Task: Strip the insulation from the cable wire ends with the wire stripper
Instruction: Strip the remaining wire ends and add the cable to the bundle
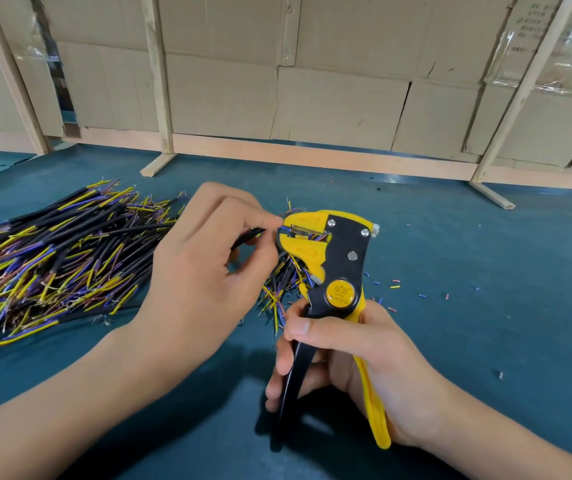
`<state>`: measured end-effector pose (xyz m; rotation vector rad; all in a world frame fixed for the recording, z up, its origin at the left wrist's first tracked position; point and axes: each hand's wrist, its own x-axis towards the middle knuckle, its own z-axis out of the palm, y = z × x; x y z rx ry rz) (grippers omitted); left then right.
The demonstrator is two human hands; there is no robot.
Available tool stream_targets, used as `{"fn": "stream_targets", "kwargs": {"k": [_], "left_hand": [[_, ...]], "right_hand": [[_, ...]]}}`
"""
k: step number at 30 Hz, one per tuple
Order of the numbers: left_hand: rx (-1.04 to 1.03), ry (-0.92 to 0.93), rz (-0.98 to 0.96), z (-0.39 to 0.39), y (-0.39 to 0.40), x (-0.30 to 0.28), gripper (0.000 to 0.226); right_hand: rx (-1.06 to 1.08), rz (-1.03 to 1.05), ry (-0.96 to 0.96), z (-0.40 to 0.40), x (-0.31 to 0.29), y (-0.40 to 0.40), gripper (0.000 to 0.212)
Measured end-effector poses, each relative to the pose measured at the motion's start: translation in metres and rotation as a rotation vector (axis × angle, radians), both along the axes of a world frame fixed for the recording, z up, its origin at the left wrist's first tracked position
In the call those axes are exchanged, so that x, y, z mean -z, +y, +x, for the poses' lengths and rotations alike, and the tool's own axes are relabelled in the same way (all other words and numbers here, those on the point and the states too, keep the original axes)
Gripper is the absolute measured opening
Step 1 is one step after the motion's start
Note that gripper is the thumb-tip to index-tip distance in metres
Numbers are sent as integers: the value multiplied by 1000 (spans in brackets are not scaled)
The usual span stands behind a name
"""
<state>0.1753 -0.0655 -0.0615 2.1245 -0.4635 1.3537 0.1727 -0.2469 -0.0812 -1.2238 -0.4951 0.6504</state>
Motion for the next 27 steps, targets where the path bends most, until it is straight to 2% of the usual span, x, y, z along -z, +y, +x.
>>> {"fn": "stream_targets", "kwargs": {"k": [13,19,23,27], "left_hand": [[-47,17,-16,-7,-5,1,14],[-13,69,-57,-11,-7,-2,39],[13,88,-93,-12,-8,-1,40],[50,121,-208,-13,-12,-2,39]], "right_hand": [[21,2,17,-2,-2,3,8],[36,2,59,-5,-6,4,6],[52,-2,81,-7,-7,3,7],[60,18,101,-8,-7,4,9]]}}
